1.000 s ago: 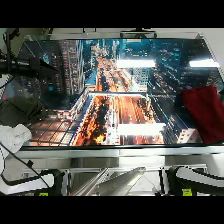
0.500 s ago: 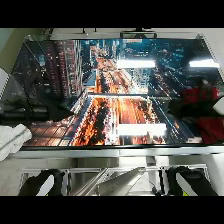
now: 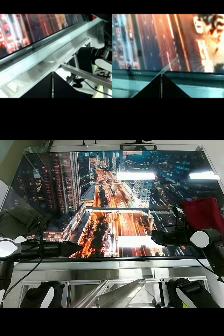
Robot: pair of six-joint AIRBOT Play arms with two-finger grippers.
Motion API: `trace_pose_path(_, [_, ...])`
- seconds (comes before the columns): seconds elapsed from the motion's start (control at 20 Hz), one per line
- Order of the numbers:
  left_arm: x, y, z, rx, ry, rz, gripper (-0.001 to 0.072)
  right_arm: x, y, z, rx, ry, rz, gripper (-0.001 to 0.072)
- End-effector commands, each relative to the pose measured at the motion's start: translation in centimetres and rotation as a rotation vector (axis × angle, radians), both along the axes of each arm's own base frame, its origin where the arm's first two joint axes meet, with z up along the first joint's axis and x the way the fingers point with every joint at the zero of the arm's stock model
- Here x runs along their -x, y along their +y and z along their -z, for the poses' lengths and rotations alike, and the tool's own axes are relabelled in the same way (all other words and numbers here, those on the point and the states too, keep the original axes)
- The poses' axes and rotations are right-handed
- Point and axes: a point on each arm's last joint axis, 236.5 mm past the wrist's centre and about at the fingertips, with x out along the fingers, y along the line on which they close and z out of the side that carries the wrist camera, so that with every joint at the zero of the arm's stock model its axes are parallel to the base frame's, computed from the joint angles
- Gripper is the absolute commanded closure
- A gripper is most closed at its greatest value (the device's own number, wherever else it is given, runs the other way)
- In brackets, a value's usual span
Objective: Fold the shirts.
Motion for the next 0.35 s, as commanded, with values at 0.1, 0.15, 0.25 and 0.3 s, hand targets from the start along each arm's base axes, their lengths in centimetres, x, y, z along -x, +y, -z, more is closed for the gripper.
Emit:
trace_pose_path(0.1, [0.22, -0.01, 0.19, -0.001, -0.001, -0.006, 0.0694, 0.14, 0.28, 0.10, -0.006, -0.001, -0.005, 0.0701])
trace_pose_path(0.15, [0.14, 0.01, 0.18, -0.001, -0.003, -0.009, 0.0695, 0.14, 0.28, 0.10, -0.006, -0.001, -0.005, 0.0700])
trace_pose_path(0.25, [-0.28, 0.09, 0.19, -0.003, -0.013, -0.024, 0.0694, 0.14, 0.28, 0.10, -0.006, -0.001, -0.005, 0.0700])
trace_pose_path(0.3, [-0.40, 0.11, 0.17, -0.004, -0.016, -0.028, 0.0694, 0.14, 0.28, 0.10, -0.006, -0.001, -0.005, 0.0701])
